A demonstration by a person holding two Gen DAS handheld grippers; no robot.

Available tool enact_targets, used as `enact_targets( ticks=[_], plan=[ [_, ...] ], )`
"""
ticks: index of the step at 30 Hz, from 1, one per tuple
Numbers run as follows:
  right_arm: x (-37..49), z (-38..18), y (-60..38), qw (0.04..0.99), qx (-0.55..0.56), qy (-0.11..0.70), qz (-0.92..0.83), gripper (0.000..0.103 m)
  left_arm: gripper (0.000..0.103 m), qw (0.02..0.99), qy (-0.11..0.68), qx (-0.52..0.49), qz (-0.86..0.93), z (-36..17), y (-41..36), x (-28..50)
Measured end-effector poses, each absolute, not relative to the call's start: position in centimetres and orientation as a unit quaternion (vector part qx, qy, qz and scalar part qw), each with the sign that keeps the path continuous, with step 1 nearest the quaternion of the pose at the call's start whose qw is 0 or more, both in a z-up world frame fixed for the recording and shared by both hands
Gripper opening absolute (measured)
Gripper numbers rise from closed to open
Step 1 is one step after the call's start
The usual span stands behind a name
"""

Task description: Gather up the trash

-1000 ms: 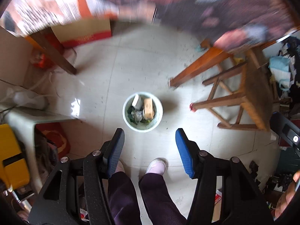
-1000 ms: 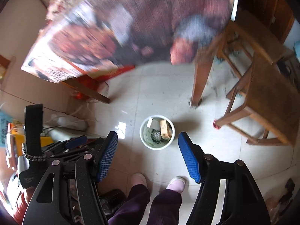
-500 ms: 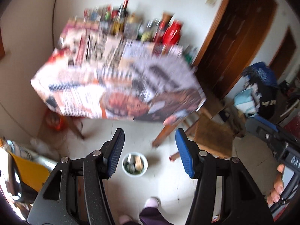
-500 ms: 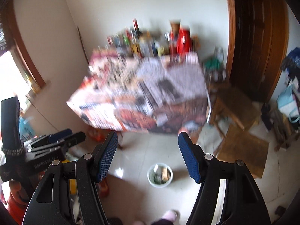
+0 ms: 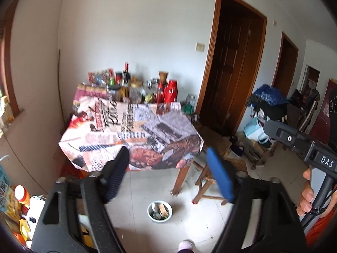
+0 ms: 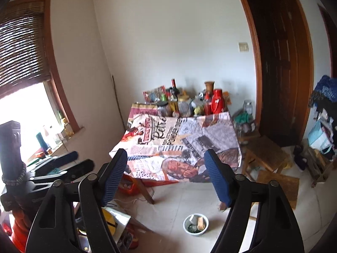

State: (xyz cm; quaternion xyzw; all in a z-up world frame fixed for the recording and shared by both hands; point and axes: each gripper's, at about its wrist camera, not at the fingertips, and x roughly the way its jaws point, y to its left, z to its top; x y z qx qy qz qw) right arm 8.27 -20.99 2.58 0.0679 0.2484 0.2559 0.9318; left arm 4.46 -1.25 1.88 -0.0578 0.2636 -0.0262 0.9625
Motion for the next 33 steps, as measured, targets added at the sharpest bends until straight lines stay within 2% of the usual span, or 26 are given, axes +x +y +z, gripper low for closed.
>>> enact_targets(
  ticks=[1, 2, 3, 5, 33],
  plan=[
    [7.7, 2.9, -20.9, 0.936, 0.064, 0.240, 0.250, 0.078, 0.096, 0.965, 0.255, -0.059, -0.023, 2.2, -1.2, 3.7],
    [7.2, 3.1, -21.0, 0.938, 0.062, 0.236, 0.246, 0.087, 0.098, 0.968, 0.244, -0.062, -0.019, 2.6, -1.1, 2.9],
    [6.7, 3.4, -21.0, 0.941, 0.059, 0.229, 0.241, 0.097, 0.098, 0.970, 0.234, -0.065, -0.016, 2.9, -1.0, 2.2],
    [5.9, 3.8, -21.1, 0.949, 0.056, 0.209, 0.228, 0.103, 0.098, 0.971, 0.229, -0.068, -0.016, 3.3, -0.6, 1.3],
    [3.6, 4.9, -21.2, 0.952, 0.038, 0.208, 0.223, 0.103, 0.099, 0.974, 0.218, -0.050, -0.022, 3.8, -1.4, -0.3]
  ],
)
